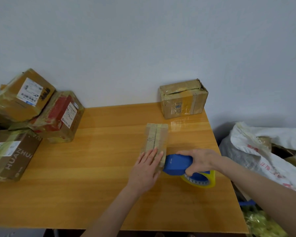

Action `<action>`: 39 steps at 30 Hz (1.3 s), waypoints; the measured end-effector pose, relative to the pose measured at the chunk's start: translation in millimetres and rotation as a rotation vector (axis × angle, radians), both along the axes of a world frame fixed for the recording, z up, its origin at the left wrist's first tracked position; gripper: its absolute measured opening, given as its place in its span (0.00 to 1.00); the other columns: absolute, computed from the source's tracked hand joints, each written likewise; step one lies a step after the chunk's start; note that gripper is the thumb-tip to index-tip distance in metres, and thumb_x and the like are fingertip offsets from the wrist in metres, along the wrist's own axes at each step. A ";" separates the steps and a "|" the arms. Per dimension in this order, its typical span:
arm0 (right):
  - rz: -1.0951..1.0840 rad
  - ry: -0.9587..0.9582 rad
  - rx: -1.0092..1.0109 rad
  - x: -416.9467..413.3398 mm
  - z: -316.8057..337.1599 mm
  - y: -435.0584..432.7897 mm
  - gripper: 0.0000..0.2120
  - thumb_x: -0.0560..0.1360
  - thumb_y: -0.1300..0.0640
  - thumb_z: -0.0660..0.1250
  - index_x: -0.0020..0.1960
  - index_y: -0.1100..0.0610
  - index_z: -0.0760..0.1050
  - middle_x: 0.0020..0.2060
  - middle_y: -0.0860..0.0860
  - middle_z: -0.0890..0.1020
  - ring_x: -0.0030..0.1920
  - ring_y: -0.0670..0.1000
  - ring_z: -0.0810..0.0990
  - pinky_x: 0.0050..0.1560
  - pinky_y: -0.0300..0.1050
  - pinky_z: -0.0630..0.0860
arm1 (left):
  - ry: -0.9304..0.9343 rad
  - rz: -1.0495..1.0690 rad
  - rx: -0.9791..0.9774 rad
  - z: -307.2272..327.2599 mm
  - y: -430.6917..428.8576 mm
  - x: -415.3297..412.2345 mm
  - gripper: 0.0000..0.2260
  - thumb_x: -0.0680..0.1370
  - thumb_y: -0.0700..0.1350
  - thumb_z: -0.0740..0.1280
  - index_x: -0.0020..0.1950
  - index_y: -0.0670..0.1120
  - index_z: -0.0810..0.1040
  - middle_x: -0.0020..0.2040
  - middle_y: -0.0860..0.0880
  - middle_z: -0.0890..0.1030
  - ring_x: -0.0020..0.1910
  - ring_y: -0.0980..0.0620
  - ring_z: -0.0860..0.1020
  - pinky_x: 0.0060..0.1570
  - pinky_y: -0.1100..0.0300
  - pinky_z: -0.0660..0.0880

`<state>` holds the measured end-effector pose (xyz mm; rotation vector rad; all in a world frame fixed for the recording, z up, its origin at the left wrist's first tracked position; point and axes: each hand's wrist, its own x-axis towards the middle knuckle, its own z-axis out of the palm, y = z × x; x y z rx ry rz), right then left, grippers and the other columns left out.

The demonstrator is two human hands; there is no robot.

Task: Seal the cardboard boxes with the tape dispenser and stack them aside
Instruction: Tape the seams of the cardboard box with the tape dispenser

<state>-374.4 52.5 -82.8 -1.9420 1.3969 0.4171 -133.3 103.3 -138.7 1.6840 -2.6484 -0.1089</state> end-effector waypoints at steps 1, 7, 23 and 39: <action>-0.005 0.004 0.013 0.5 4.4 -1.3 0.42 0.58 0.39 0.66 0.71 0.32 0.59 0.50 0.41 0.75 0.49 0.49 0.75 0.41 0.42 0.73 | -0.003 0.001 0.002 0.1 -0.5 -0.6 0.30 0.83 0.55 0.52 0.77 0.55 0.36 0.79 0.52 0.39 0.78 0.54 0.41 0.74 0.56 0.36; -0.062 0.109 -0.086 9.0 12.5 -3.0 0.36 0.60 0.41 0.67 0.68 0.37 0.66 0.41 0.40 0.77 0.42 0.48 0.77 0.35 0.43 0.73 | -0.009 0.025 0.024 4.8 0.9 -2.5 0.31 0.82 0.52 0.54 0.78 0.54 0.37 0.79 0.51 0.41 0.78 0.53 0.43 0.75 0.55 0.39; -1.266 -0.880 0.344 8.4 -52.9 12.3 0.26 0.76 0.52 0.69 0.72 0.50 0.67 0.50 0.55 0.81 0.44 0.57 0.82 0.35 0.48 0.80 | 0.051 0.204 0.077 6.5 7.0 -23.3 0.32 0.82 0.59 0.50 0.79 0.48 0.39 0.79 0.50 0.39 0.78 0.52 0.39 0.72 0.55 0.34; -0.467 -0.268 -0.234 100.6 -21.9 32.5 0.33 0.82 0.46 0.56 0.80 0.55 0.43 0.54 0.54 0.82 0.48 0.53 0.81 0.43 0.45 0.78 | 0.820 0.705 0.232 16.5 -2.6 -1.1 0.19 0.81 0.44 0.62 0.72 0.45 0.69 0.61 0.48 0.80 0.53 0.57 0.76 0.45 0.71 0.73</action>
